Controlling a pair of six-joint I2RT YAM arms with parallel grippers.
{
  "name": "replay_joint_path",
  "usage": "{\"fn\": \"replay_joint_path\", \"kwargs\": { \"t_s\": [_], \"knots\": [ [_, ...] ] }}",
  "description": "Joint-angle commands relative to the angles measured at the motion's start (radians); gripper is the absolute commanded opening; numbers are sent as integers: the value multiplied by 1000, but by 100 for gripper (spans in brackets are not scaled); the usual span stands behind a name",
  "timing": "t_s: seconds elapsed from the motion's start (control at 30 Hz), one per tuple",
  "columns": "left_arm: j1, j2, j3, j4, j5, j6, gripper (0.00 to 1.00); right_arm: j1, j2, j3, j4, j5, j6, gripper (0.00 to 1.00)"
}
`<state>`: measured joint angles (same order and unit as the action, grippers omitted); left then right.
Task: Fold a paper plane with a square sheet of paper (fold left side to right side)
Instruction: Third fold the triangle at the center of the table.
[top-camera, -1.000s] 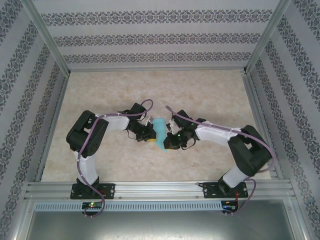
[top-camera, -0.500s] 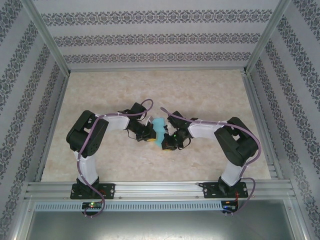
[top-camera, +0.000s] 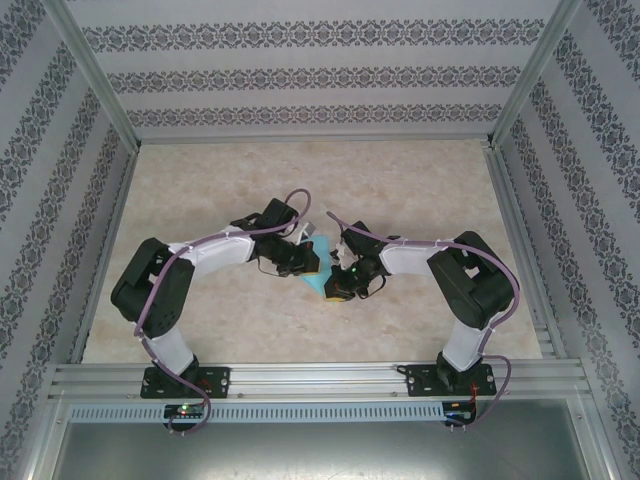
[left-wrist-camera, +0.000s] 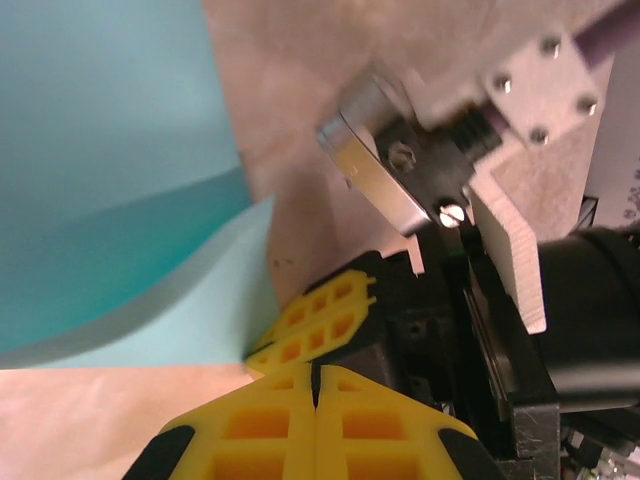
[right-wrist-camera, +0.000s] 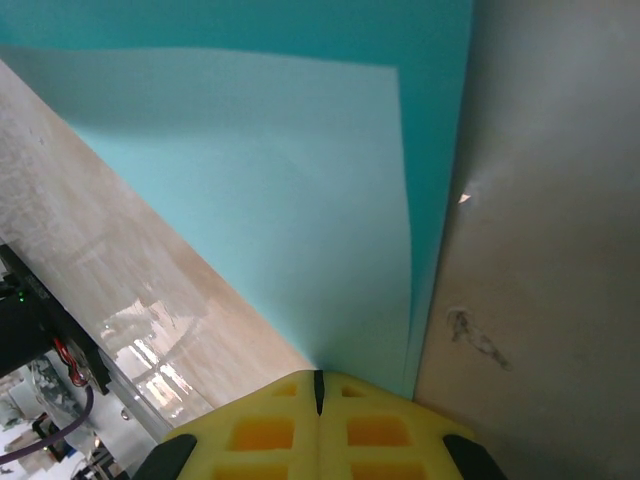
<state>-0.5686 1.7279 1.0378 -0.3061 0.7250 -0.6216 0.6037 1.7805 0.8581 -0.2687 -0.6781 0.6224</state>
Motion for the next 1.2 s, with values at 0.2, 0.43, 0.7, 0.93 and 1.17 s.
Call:
{"fn": "replay_joint_path", "kwargs": {
  "t_s": [0.2,0.43,0.7,0.93,1.17],
  "knots": [
    [-47,92,-18,31,-27,-24,0,-4,60,-17,-56,109,-17,0],
    [-47,112,-37,29,-31,-26,0,0,64,-2,-69,116,-21,0],
    [-47,129,-51,17,-58,-20,0,4,68,5,-80,119,-26,0],
    [-47,157,-22,27,-76,-12,0,7,69,9,-90,121,-26,0],
    [-31,184,24,-36,-143,22,0,11,72,19,-127,141,-41,0]
  ]
}}
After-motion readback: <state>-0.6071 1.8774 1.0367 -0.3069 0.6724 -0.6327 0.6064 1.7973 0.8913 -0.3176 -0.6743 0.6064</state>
